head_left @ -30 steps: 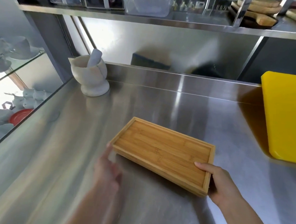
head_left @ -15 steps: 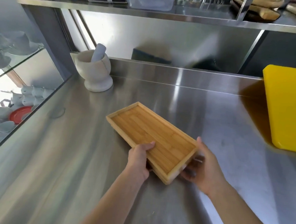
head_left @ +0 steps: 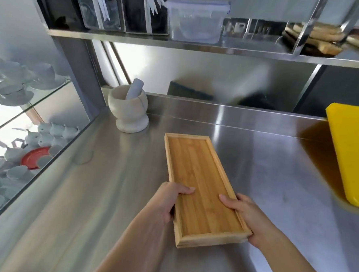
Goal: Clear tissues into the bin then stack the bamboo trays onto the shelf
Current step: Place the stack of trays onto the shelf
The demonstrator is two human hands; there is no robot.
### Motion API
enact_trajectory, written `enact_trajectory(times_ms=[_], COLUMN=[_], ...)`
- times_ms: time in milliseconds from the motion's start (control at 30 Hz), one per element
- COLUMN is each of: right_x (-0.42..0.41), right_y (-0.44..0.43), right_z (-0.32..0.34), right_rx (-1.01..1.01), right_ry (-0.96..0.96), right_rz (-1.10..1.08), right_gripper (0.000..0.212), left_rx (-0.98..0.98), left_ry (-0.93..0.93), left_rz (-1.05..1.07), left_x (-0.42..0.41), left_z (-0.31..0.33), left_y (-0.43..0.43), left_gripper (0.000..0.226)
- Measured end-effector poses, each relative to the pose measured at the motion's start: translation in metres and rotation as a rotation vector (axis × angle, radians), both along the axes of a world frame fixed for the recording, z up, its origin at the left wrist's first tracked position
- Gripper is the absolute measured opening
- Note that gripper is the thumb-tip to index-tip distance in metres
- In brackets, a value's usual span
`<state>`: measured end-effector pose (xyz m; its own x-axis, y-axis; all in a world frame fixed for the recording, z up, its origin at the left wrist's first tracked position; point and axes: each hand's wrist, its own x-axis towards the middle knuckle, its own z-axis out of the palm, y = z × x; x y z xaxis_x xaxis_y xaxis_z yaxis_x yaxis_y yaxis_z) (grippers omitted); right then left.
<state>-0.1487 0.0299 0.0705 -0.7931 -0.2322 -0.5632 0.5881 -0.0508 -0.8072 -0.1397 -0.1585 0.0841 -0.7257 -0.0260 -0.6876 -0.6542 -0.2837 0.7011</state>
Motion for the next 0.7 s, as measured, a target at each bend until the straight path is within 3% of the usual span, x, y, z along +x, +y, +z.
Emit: enact_trajectory(times_ms=[100,233,333,400,500,633,700], right_x=[-0.017,-0.050,-0.080,-0.103,-0.138,-0.199,-0.232], right_y=[0.010,0.027,0.041,0.049,0.059,0.069,0.071], right_z=[0.026,0.066,0.090,0.106,0.129,0.156,0.170], right_rx=[-0.057,-0.130,-0.133,-0.110,-0.077,-0.061,-0.054], right_ry=[0.074,0.168,0.190,0.234,0.311,0.343,0.317], right_rz=[-0.088,-0.173,-0.262,-0.285,-0.283,-0.315,-0.340], right_gripper=[0.027,0.038,0.062,0.065,0.046,0.037,0.039], left_rx=[-0.014,0.031,0.060,0.056,0.053,0.427,0.495], left_ry=[0.125,0.375,0.388,0.387,0.407,0.446,0.498], left_rz=[0.017,-0.090,-0.245,-0.284,-0.285,-0.175,-0.119], left_x=[-0.027,-0.057,-0.073,-0.085,-0.110,-0.168,-0.194], left_z=[0.028,0.071,0.096,0.105,0.123,0.147,0.152], left_y=[0.010,0.026,0.031,0.036,0.049,0.057,0.059], left_gripper=[0.053,0.053,0.065,0.058,0.048,0.042,0.042])
